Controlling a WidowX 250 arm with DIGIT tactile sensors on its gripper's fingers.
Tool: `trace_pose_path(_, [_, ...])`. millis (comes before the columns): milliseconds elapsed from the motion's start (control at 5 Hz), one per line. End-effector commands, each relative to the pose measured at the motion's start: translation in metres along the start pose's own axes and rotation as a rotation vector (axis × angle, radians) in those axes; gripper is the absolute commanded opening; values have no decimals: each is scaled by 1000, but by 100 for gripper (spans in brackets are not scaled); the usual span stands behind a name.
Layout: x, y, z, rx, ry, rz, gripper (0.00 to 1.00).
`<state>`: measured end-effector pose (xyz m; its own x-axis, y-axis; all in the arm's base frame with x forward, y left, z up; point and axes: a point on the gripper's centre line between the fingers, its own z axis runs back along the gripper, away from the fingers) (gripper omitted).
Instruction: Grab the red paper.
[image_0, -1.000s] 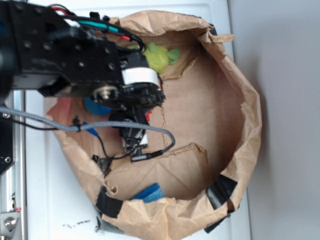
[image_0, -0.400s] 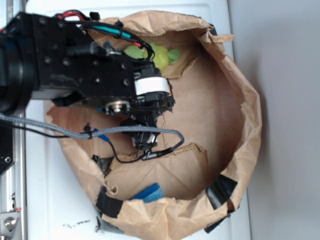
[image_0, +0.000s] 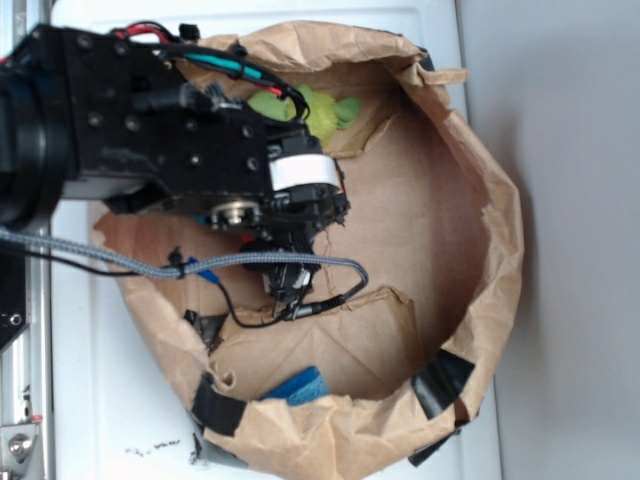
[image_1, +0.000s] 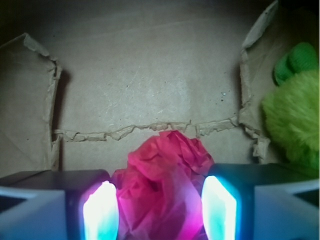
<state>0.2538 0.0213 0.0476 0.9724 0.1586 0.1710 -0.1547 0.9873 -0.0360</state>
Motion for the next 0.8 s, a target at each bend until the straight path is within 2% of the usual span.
trace_pose_path(0, [14, -3, 90, -106, -37, 60, 0])
trace_pose_path(200, [18, 0, 121, -171, 9, 66, 0])
trace_pose_path(400, [19, 1, 130, -174, -14, 82, 0])
trace_pose_path(600, [16, -2, 128, -145, -49, 69, 0])
